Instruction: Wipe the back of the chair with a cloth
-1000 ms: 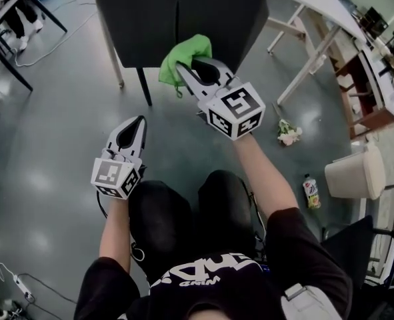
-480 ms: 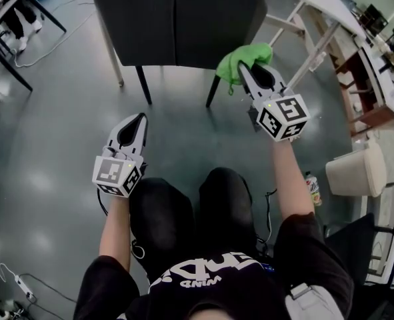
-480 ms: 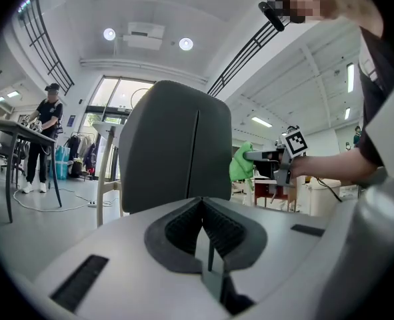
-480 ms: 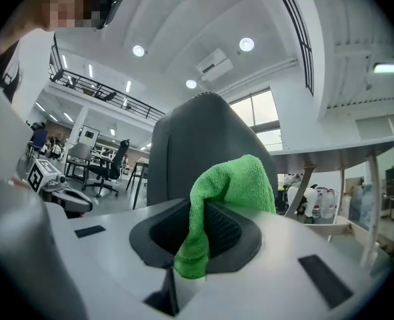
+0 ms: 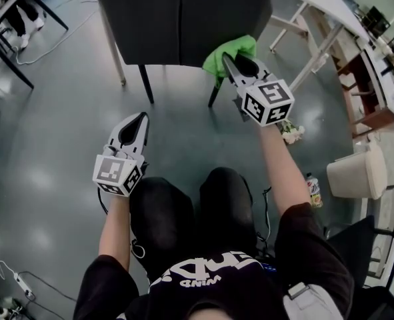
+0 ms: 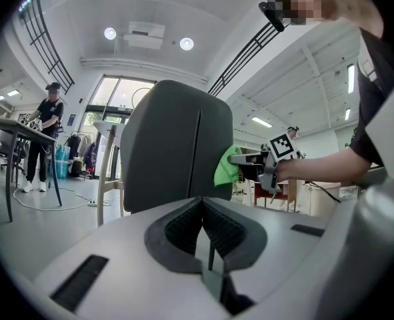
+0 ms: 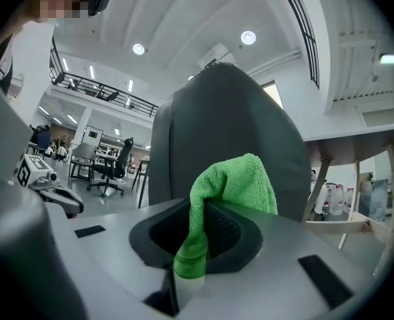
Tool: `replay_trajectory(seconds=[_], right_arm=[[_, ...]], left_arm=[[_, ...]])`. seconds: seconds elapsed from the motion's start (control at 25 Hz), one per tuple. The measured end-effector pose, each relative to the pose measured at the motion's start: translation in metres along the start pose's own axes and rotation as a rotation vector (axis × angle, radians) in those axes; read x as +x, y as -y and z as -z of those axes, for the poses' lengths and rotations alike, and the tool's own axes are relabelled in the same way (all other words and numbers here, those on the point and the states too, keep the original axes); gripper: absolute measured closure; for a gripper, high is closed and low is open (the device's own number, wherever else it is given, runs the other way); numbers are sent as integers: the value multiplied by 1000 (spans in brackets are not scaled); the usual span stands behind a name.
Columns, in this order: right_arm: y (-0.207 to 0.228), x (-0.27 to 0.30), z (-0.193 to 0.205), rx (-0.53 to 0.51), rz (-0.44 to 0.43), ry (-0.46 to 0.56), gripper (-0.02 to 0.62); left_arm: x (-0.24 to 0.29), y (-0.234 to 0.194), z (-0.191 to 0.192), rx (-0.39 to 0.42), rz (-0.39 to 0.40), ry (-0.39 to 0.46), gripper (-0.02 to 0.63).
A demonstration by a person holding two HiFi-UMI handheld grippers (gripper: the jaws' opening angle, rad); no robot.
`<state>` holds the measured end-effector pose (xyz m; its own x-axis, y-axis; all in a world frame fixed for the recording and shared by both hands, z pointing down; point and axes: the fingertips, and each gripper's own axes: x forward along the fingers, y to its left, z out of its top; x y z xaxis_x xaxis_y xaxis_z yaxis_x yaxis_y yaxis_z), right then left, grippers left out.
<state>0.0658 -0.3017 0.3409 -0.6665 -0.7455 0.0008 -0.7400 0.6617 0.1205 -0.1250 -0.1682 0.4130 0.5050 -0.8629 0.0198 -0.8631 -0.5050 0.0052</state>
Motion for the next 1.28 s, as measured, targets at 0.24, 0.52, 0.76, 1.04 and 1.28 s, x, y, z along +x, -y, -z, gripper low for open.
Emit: replay_trajectory(seconds=[0.24,0.52,0.76,1.04,1.28], right_arm=[[-32,44,-2,3,-69,-2,547],[-80,94,-3,6,-160,-10,548],[-109,126,-3,33,-210,-7,548],[-151,154,-10,37,-284,-2,548],[-169,146,-14,9,-338,16,546]], left_arm=[[-1,-10,1,1,-6,-4,606],[-2,-25,6,-6,-19,-8,606],[0,-33,11,-14,-26,-14,606],[-3,-41,15,-16,-30,-23,606],[-4,-43,15,-13,-39,-22,606]])
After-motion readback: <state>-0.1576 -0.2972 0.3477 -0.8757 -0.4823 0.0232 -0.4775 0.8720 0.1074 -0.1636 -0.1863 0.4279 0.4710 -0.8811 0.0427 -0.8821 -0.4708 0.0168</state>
